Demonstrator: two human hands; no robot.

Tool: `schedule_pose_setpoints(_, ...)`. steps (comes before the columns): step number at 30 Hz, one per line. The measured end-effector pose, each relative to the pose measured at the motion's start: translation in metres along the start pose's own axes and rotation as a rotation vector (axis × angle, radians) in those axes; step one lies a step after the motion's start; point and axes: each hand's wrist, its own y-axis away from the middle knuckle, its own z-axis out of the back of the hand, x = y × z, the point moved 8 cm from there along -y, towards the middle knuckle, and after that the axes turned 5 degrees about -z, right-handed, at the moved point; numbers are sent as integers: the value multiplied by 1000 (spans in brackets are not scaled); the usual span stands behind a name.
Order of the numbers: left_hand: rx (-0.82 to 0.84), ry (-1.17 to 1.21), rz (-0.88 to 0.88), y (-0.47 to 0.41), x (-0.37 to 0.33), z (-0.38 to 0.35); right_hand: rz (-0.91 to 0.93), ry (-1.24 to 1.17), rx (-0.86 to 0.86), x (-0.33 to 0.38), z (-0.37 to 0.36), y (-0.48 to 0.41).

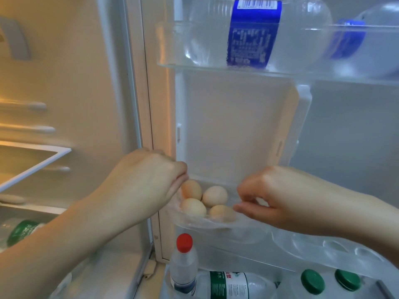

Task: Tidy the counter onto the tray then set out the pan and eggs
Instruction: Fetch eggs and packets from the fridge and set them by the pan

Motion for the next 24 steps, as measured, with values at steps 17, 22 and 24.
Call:
schedule_pose_setpoints(17,540,390,21,-10,-23,-47,129,-81,217,19,-32,-30)
schedule_pose_setpoints(22,713,381,-11,-17,-30,-55,233,-98,231,22,-41,-31)
schedule_pose_setpoints(24,780,355,-26,-19,-30,-58,250,-116,227,23,-43,-31)
